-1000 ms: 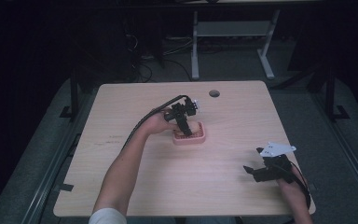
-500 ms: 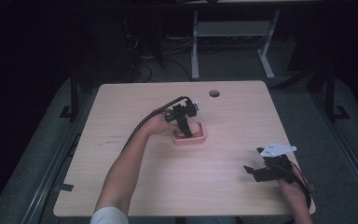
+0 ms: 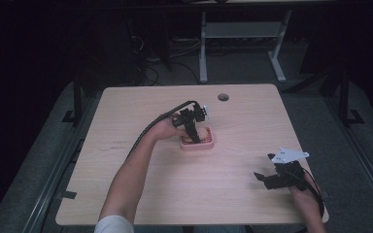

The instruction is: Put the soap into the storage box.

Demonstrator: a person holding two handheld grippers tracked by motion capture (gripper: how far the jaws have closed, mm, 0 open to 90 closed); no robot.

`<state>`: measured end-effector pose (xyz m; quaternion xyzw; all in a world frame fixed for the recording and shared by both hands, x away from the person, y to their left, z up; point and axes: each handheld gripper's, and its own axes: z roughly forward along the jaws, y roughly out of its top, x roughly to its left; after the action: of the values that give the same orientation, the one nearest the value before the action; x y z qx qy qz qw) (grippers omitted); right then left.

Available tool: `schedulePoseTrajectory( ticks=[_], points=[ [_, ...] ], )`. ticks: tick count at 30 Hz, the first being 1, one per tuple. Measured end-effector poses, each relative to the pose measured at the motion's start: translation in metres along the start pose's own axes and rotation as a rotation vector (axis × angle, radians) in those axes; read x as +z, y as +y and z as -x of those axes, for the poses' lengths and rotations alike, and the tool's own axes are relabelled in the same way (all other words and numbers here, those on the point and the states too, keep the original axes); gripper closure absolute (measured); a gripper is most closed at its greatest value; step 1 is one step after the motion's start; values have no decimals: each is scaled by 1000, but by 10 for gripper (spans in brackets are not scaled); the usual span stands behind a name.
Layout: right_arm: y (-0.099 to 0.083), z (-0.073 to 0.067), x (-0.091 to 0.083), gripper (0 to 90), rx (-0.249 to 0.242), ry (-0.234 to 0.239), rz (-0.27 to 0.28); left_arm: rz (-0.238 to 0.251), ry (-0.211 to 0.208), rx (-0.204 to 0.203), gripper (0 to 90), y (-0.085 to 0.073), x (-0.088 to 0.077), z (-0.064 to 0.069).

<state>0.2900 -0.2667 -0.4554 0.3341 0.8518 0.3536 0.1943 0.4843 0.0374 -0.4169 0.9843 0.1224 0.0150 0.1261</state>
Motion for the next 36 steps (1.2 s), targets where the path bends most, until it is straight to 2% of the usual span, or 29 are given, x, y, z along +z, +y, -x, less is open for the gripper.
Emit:
schedulePoseTrajectory(
  ticks=[13, 17, 23, 30, 36],
  points=[
    [0, -1, 0, 139, 3, 1, 1, -2, 16, 2, 299, 1, 0, 2],
    [0, -1, 1, 139, 0, 1, -1, 21, 19, 16, 277, 4, -4, 5],
    [1, -1, 1, 140, -3, 1, -3, 23, 18, 7, 267, 3, -7, 7],
    [0, -1, 1, 140, 13, 2, -3, 33, 29, 18, 251, 1, -14, 13],
    [0, -1, 2, 140, -15, -4, -14, 45, 39, 8, 245, -8, -22, 16]
  ],
)
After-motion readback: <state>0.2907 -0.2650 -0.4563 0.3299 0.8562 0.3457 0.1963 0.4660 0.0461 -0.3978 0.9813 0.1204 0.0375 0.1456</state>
